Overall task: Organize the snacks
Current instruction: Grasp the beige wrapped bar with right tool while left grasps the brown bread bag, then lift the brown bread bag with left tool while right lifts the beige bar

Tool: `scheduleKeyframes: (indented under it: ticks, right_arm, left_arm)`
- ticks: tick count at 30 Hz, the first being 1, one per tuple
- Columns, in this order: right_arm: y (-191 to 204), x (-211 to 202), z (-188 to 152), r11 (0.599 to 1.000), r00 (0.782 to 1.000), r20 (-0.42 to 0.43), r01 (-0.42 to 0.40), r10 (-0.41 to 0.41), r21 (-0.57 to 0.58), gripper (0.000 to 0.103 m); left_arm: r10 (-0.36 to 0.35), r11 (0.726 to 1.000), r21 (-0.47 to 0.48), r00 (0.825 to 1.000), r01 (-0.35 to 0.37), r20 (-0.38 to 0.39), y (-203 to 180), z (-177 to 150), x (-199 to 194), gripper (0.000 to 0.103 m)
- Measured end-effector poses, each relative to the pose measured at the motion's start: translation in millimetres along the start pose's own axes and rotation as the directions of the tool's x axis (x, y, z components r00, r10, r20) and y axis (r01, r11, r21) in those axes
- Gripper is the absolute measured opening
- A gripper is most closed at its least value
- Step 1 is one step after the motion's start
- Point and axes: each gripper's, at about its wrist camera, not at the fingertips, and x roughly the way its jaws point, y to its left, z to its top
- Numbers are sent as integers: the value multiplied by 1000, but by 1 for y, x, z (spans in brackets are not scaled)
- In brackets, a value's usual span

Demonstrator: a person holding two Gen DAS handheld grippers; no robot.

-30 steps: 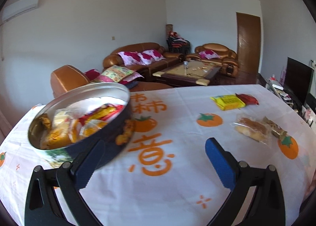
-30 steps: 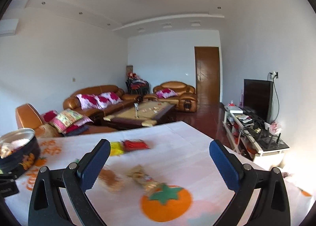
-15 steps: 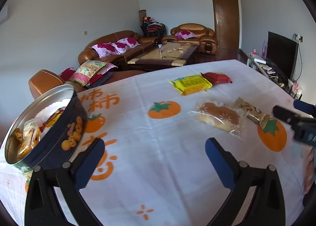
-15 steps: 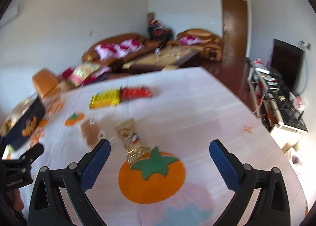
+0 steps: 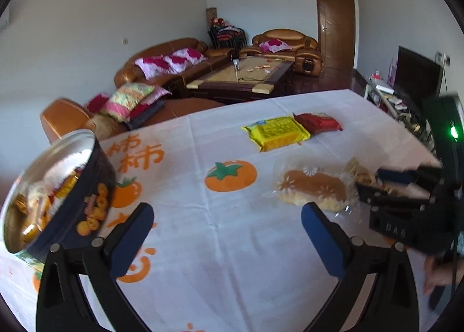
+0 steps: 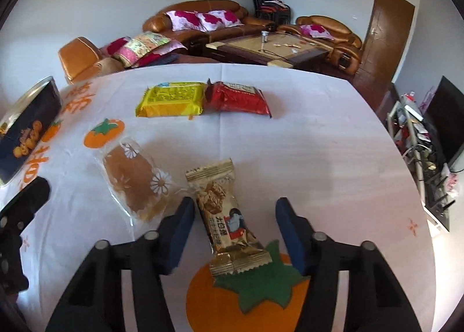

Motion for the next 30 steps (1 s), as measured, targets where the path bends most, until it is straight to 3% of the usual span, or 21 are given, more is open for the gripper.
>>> scheduleKeyframes:
  ticks: [1,4,9,14,18,19,23,28,30]
  right_arm:
    - [-1,-2,-1,999,999,6,-33,33,4,20]
    - [-8,-10,-7,999,999,33,-33,32,38,19]
    - [-41,-39,-16,976,979,197,-92,52,198,20]
    - [-59,-51,-17,954,957,287,-117,34,277,20]
    - [-64,-49,-15,943,953,295,-158,68,294,20]
    - [-66,-48,-14,938,953,294,-172,81,301,20]
    - [-69,-40,-15,918,951,289,-207,108,337,20]
    - [-73,-42,-16,917,949,295,-213,112,337,20]
    - [-74,-42,-16,915,947,301,-215,110,341,20]
  left_arm:
    - [-8,1000,-18,1000,8,-9,0,3,2,103]
    - [-46,997,-62,998,44,-37,-6,11,10,103]
    - [-64,992,-118,992,50,-111,-34,29,29,103]
    - [-60,977,-215,955,-3,-289,-62,39,71,103]
    - [-79,968,-251,926,-17,-369,-80,33,94,103]
    - [-53,973,-228,934,-31,-353,-85,33,93,103]
    - [-16,985,-166,940,-43,-341,-93,25,92,103]
    - [-43,993,-116,970,16,-238,-92,16,73,103]
    - [-82,994,-84,972,64,-222,-93,14,66,103]
